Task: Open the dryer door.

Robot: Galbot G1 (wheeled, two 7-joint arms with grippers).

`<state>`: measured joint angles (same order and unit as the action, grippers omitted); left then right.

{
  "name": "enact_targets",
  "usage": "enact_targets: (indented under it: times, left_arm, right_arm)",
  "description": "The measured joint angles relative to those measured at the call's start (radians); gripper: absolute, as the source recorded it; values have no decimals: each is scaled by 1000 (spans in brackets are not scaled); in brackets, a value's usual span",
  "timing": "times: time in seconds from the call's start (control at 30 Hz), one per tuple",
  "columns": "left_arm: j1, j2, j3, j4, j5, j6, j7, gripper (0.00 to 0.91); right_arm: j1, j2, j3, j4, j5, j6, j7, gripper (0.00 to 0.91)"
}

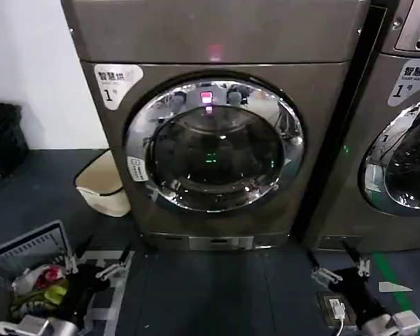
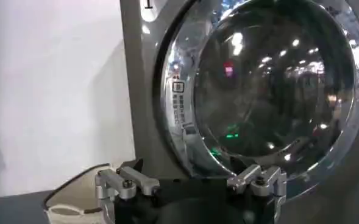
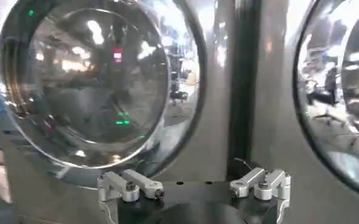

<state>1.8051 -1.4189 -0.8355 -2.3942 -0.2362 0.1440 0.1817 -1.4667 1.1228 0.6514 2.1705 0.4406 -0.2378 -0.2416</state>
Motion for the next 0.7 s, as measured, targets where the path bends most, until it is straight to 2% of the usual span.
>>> enact_targets:
  times: [0.4,0.7]
  left_arm:
    - [4,-3,1,-2,4,2,0,907]
    - [9,-9,0,-6,4,2,0,907]
  right_arm:
    - [201,-152,-229,-71,85,36,3,907]
    - [382,-198,-400,-138,141,63,1,907]
